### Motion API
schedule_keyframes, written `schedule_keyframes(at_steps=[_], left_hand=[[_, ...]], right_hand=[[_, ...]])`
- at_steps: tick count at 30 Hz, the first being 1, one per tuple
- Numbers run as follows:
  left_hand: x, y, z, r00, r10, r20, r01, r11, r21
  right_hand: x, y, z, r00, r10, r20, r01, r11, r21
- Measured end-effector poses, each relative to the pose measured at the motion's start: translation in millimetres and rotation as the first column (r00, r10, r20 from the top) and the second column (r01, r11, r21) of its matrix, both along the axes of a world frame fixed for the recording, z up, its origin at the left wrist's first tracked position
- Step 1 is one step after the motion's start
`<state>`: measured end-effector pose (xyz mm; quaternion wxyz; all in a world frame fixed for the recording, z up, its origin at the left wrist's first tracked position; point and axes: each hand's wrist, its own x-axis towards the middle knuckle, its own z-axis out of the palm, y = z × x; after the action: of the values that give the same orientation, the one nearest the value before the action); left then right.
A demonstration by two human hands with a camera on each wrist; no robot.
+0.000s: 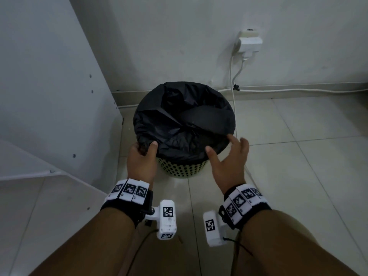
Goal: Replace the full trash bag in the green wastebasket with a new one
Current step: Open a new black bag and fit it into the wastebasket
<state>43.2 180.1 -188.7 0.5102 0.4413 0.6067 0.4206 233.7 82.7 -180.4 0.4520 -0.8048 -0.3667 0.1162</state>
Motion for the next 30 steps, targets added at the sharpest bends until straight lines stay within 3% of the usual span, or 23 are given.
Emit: schedule_keyframes(at_steps=[2, 5, 7, 8, 10, 15, 21, 24, 30], left_hand=[[-5, 4, -3, 1.0, -0.029, 0.013, 0.029, 0.999, -0.038], [-12, 10, -4, 0.998, -0.04, 0.05, 0.044, 0.995, -0.09], [-13, 9, 6, 0.992, -0.037, 0.118, 0.052, 0.99, -0.129], [-12, 9, 9, 0.987, -0.032, 0.155, 0.056, 0.987, -0.153], [-10, 6, 13, 0.971, -0.014, 0.239, 0.076, 0.965, -0.251], [-3, -10, 15, 0.845, 0.092, 0.526, 0.181, 0.877, -0.445], [7, -18, 4, 0.865, 0.142, 0.481, 0.109, 0.883, -0.456], [1, -12, 2, 0.867, 0.146, 0.476, 0.093, 0.892, -0.443], [-5, -5, 10, 0.874, 0.133, 0.468, 0.079, 0.91, -0.406]], right_hand=[[-2, 0, 6, 0.907, -0.127, -0.401, 0.121, 0.992, -0.041], [5, 4, 11, 0.578, -0.233, -0.782, 0.215, 0.968, -0.13], [7, 8, 13, 0.337, -0.166, -0.927, 0.19, 0.976, -0.105], [8, 9, 13, 0.266, -0.128, -0.955, 0.186, 0.979, -0.08], [6, 9, 12, 0.196, -0.078, -0.978, 0.204, 0.978, -0.037], [-2, 5, 11, 0.126, -0.025, -0.992, 0.218, 0.976, 0.004], [-12, -2, 7, 0.154, -0.062, -0.986, 0.071, 0.996, -0.052], [-8, -1, 4, 0.157, -0.087, -0.984, 0.117, 0.991, -0.069], [-3, 8, 6, 0.062, -0.1, -0.993, 0.163, 0.983, -0.088]])
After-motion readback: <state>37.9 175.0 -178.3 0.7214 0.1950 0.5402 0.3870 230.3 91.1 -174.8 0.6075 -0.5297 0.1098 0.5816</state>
